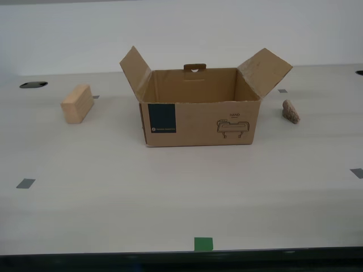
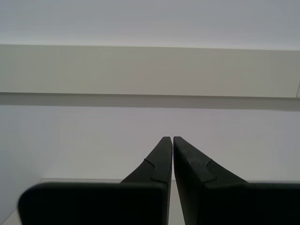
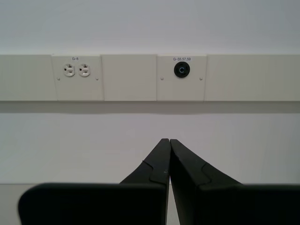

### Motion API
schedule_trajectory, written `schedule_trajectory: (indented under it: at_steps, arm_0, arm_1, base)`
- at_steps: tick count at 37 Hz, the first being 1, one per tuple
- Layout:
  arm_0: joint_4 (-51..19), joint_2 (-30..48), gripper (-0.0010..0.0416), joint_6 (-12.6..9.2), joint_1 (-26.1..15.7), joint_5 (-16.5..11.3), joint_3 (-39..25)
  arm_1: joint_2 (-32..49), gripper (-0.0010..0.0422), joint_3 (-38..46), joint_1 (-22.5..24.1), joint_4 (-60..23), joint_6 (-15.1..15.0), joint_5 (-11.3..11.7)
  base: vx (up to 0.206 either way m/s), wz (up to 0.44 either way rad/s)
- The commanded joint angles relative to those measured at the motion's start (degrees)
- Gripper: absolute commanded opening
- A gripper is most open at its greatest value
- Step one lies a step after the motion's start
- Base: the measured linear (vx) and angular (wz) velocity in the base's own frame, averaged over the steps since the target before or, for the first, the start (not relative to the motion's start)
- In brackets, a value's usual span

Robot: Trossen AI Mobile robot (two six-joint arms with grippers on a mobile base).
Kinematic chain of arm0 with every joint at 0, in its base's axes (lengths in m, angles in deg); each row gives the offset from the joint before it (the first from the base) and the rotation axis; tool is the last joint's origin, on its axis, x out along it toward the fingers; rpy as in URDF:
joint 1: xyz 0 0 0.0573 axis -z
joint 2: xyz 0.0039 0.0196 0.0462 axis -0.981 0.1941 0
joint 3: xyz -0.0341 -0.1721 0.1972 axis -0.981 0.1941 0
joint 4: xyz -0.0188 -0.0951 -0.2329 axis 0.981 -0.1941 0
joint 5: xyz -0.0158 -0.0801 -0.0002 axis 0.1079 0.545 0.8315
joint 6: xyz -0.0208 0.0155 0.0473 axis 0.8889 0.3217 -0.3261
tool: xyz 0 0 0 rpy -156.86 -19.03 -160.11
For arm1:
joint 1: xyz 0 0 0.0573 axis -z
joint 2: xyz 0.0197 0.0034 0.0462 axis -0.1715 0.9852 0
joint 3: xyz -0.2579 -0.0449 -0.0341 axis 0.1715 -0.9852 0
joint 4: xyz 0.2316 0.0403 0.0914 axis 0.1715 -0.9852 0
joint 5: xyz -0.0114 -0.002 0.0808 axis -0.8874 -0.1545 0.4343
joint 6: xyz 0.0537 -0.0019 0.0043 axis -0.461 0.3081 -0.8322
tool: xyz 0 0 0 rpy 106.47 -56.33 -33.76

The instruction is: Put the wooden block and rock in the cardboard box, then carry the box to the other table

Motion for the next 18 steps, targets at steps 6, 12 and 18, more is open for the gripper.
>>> schedule_trajectory:
  at_steps: [6, 12, 18]
  arm_0:
    - [-0.2, 0.0, 0.0, 0.0, -0.1, -0.1, -0.1]
    - [-0.2, 0.0, 0.0, 0.0, -0.1, -0.1, -0.1]
    - [-0.2, 0.0, 0.0, 0.0, -0.1, -0.1, -0.1]
  arm_1:
    - [0.0, 0.0, 0.1, 0.0, -0.1, -0.1, 0.3]
    - [0.0, 0.0, 0.1, 0.0, -0.1, -0.1, 0.3]
    - [0.0, 0.0, 0.1, 0.0, -0.1, -0.1, 0.3]
  base:
    - [0.0, 0.0]
    - [0.0, 0.0]
    - [0.0, 0.0]
